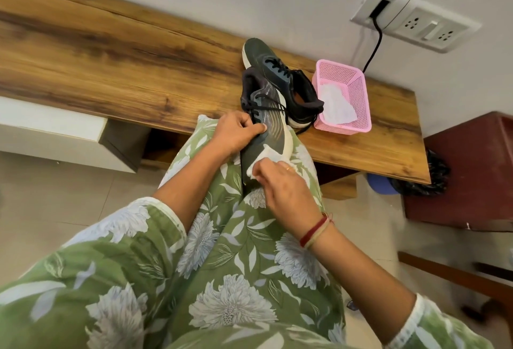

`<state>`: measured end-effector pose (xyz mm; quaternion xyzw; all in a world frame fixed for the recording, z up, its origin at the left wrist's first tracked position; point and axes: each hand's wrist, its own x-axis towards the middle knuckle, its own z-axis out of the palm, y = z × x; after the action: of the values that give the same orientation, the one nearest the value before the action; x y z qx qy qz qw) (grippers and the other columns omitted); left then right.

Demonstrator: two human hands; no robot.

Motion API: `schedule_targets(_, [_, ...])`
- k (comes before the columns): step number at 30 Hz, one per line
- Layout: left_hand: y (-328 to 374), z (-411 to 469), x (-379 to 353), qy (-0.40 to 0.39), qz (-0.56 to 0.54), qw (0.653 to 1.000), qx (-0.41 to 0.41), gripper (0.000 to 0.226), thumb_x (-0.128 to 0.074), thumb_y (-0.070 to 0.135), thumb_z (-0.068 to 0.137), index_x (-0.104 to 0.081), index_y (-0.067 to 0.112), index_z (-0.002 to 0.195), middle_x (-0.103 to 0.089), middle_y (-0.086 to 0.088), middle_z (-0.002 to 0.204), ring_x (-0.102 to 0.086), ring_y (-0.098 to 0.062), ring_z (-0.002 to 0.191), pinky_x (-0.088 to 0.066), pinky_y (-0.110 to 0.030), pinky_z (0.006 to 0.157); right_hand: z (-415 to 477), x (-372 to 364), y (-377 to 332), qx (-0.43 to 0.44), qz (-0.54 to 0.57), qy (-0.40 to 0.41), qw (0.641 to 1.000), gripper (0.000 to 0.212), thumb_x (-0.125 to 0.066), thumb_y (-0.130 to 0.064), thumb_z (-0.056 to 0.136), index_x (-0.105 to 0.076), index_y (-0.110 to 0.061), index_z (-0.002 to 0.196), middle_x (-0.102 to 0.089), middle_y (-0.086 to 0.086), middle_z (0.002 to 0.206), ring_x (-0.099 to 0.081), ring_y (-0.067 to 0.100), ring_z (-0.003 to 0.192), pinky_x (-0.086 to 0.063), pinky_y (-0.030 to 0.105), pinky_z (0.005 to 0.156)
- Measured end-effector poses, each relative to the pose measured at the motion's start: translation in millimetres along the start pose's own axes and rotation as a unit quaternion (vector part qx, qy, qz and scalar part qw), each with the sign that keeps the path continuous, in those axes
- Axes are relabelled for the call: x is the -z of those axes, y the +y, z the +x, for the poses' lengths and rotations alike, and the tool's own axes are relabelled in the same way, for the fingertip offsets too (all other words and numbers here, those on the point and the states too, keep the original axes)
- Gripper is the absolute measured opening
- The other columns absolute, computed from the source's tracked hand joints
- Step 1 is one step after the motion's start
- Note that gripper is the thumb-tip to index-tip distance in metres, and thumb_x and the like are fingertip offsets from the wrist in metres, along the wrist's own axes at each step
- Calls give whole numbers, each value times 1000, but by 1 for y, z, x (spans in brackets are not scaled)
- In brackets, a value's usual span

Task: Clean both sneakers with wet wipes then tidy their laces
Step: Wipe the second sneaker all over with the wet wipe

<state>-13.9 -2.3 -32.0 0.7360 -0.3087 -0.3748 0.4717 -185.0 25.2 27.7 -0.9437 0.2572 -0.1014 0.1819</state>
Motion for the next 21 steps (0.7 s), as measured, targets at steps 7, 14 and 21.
schedule_targets(7, [2,-1,2,-4,7,1000,-9,40,-76,24,76,-48,18,48,-51,3,56,-45,-9,53,-40,-25,59,29,4,27,-83,26,42,995,17,-51,1,87,-48,-14,96,-60,6,82,-55,23,75,-47,45,65])
schedule_targets(14, [2,-1,2,-11,17,1000,-14,42,-76,24,77,-47,18,47,-50,4,55,-44,-9,51,-38,-24,57,12,2,13,-19,35,5,999,12,-52,-2,89,-50,-12,93,-59,4,79,-53,22,72,-46,39,62])
schedule_targets(21, [2,-2,4,-24,15,1000,2,39,-76,25,76,-50,16,49,-51,2,56,-45,-10,53,-40,-26,59,30,2,30,-86,25,50,995,16,-50,3,86,-52,-13,91,-60,3,80,-55,21,74,-47,38,65])
